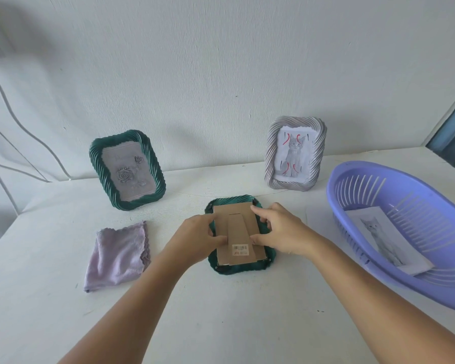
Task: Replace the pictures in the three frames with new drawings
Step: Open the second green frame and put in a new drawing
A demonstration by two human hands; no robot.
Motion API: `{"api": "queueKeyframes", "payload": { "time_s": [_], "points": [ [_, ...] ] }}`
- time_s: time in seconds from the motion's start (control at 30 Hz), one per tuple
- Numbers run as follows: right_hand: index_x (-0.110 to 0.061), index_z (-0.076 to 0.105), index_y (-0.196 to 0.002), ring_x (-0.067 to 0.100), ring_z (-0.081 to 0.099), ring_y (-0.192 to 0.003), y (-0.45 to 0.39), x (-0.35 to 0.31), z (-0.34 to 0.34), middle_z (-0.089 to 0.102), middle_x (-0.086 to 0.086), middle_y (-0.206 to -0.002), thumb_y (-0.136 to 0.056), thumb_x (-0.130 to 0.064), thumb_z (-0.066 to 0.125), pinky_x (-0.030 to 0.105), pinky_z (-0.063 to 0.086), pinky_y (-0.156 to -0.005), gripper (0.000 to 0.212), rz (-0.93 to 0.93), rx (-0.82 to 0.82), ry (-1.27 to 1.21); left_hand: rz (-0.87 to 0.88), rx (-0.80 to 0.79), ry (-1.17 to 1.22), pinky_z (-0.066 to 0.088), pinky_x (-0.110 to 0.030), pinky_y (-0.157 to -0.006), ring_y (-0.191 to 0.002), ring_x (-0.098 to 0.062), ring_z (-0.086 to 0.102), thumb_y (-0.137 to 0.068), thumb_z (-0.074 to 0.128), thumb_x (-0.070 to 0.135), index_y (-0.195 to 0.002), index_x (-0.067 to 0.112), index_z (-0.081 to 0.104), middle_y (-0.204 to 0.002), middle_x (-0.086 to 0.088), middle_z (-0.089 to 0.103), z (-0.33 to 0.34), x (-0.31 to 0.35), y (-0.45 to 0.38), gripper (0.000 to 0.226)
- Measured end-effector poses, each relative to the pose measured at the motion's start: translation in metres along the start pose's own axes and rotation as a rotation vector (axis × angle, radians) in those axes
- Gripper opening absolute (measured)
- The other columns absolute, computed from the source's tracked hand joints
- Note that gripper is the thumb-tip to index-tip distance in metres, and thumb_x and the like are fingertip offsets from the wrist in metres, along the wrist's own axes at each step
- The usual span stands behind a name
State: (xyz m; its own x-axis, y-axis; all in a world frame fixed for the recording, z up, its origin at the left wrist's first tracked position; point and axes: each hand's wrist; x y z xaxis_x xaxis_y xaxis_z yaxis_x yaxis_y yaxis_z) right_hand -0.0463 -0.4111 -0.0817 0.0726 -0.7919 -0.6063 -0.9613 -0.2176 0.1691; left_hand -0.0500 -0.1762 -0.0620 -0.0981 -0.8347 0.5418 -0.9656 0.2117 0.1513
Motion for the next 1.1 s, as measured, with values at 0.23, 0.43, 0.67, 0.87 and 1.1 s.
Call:
{"api": "queueKeyframes", "payload": {
  "time_s": [0.23, 0.43, 0.67, 0.87, 1.1],
  "points": [
    [-0.036, 0.034, -0.156, 0.008, 0.045, -0.104, -0.006, 0.006, 0.001, 0.040, -0.012, -0.115, -0.082, -0.057, 0.075, 0.043, 0.039, -0.109, 0.087, 0.009, -0.016, -0.001, -0.008, -0.008, 0.017, 0.035, -0.020, -0.055, -0.072, -0.007, 0.053, -0.087, 0.071, 0.040, -0.142, 0.022, 0.056, -0.080, 0.011, 0.054, 0.002, -0.005, -0.004, 0.060],
    [-0.040, 0.033, -0.155, 0.020, 0.050, -0.114, -0.009, 0.009, 0.000, 0.037, -0.020, -0.105, -0.069, -0.073, 0.067, 0.043, 0.042, -0.107, 0.099, 0.039, -0.069, -0.003, -0.016, -0.034, 0.031, 0.043, -0.023, -0.057, -0.069, -0.011, 0.056, -0.088, 0.073, 0.037, -0.130, 0.019, 0.064, -0.077, 0.005, 0.060, -0.001, -0.003, -0.005, 0.046],
    [-0.043, 0.050, -0.143, 0.005, 0.055, -0.093, -0.006, -0.003, -0.005, 0.053, -0.014, -0.098, -0.092, -0.053, 0.063, 0.041, 0.043, -0.100, 0.053, 0.043, 0.189, -0.024, -0.067, 0.142, 0.087, 0.039, -0.020, -0.052, -0.070, -0.008, 0.061, -0.096, 0.059, 0.031, -0.134, 0.024, 0.055, -0.078, 0.004, 0.065, -0.007, -0.001, -0.006, 0.039],
    [-0.040, 0.056, -0.138, 0.012, 0.053, -0.090, -0.010, -0.010, 0.003, 0.049, -0.012, -0.092, -0.093, -0.050, 0.063, 0.039, 0.043, -0.096, 0.047, 0.080, 0.267, 0.048, -0.066, 0.148, 0.096, 0.047, -0.025, -0.058, -0.073, -0.009, 0.060, -0.095, 0.060, 0.029, -0.134, 0.022, 0.059, -0.078, 0.007, 0.062, 0.000, 0.001, -0.008, 0.039],
    [-0.039, 0.052, -0.144, 0.014, 0.052, -0.093, -0.012, -0.011, 0.005, 0.049, -0.011, -0.094, -0.092, -0.050, 0.066, 0.036, 0.042, -0.094, 0.055, 0.130, 0.236, 0.021, -0.094, 0.126, 0.141, 0.039, -0.021, -0.054, -0.069, -0.007, 0.058, -0.097, 0.060, 0.031, -0.150, 0.022, 0.047, -0.074, 0.008, 0.060, 0.007, -0.006, -0.013, 0.055]
  ]
}}
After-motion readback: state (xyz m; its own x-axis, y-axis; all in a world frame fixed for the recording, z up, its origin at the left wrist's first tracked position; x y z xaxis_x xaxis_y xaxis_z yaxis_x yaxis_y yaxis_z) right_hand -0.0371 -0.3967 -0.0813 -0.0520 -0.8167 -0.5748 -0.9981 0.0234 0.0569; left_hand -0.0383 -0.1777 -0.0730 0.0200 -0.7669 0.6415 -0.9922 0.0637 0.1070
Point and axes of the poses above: each hand's wrist, its own y-axis away from the middle knuckle, its own z-axis out of the palm, x = y × z
